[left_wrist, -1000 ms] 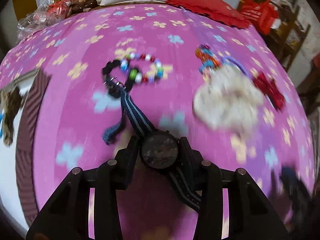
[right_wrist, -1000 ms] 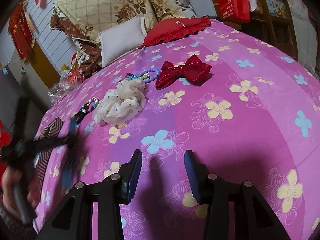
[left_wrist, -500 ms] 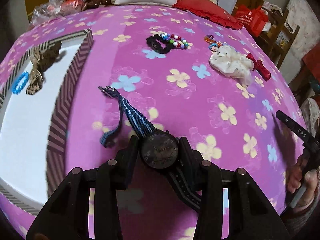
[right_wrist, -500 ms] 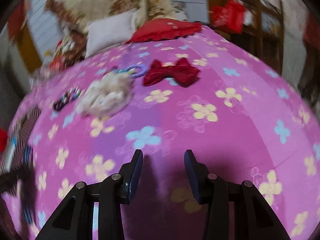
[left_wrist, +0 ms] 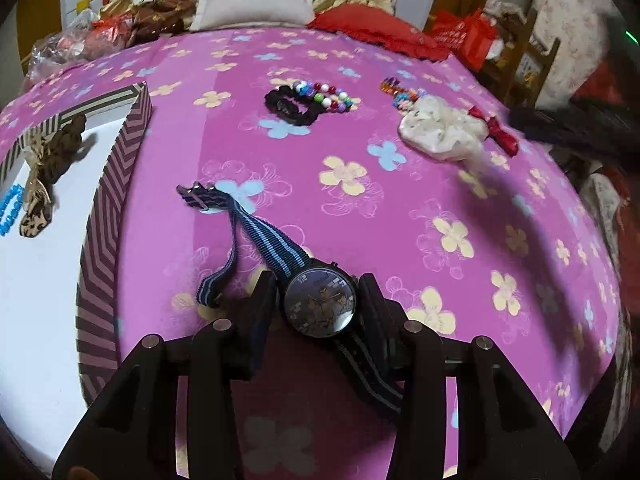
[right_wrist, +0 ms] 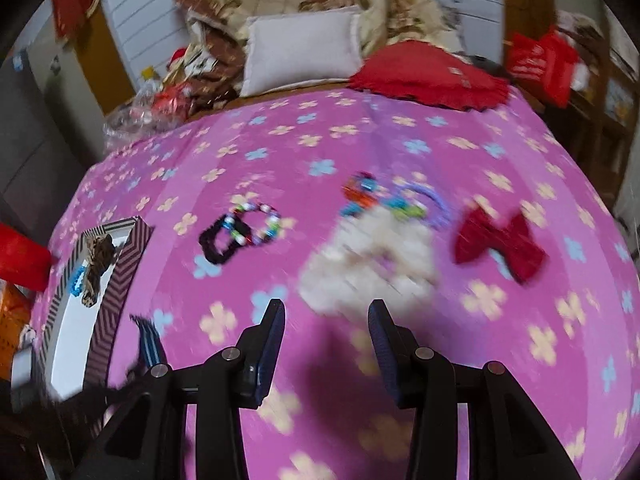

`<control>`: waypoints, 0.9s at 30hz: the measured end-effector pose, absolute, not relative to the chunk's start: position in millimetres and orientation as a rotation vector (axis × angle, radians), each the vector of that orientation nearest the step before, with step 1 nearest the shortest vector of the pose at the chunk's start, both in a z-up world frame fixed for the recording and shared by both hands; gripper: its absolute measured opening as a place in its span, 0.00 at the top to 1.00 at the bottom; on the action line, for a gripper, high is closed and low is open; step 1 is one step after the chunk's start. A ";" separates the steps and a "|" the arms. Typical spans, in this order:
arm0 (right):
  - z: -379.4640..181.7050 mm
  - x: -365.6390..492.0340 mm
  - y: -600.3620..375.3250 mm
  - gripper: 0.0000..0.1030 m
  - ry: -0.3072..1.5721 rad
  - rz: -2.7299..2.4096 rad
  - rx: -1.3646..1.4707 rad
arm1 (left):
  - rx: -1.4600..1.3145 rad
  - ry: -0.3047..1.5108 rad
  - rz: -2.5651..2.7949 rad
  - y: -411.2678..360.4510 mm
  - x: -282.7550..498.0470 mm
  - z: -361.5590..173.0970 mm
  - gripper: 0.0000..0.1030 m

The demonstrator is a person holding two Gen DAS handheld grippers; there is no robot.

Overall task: Organize jewelry
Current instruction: 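Grasp the black-and-coloured bead bracelet with the right tool while the left tool holds the watch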

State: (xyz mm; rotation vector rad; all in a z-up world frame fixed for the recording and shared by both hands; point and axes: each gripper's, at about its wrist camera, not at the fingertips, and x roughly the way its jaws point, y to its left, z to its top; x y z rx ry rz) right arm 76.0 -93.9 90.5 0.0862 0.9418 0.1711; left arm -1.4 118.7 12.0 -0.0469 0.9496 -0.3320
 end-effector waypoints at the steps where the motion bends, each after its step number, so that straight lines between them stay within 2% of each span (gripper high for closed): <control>1: 89.5 90.2 -82.3 0.60 0.949 0.180 0.078 | -0.053 0.944 -0.338 119.5 -2.0 12.0 0.60; 4: 82.3 132.5 -53.0 0.72 0.983 0.205 0.056 | -0.066 0.959 -0.355 120.3 0.3 13.4 0.60; 12: 36.5 213.9 -3.5 0.73 1.079 0.198 -0.062 | -0.117 0.958 -0.381 125.3 0.3 13.7 0.59; 17: 18.5 225.4 -4.2 0.73 1.096 0.198 -0.053 | -0.149 0.954 -0.402 127.8 2.1 13.3 0.51; 18: 18.5 224.8 -4.2 0.77 1.089 0.195 -0.053 | -0.160 0.953 -0.410 128.6 2.3 13.2 0.49; 19: 18.1 224.5 -4.7 0.91 1.086 0.184 -0.057 | -0.174 0.950 -0.420 129.4 2.6 13.0 0.47; 22: 19.7 223.9 -10.6 0.92 1.103 0.187 -0.008 | -0.192 0.941 -0.420 130.2 2.0 13.0 0.46; 24: 25.4 215.4 -16.9 0.92 1.094 0.177 0.010 | -0.196 0.942 -0.412 130.1 2.2 13.0 0.52; 25: 29.3 210.2 -19.6 0.92 1.088 0.176 0.019 | -0.198 0.950 -0.393 131.4 3.2 12.0 0.74; 27: 42.7 196.0 -24.7 0.92 1.064 0.173 0.025 | -0.243 0.959 -0.410 137.4 4.9 12.1 0.83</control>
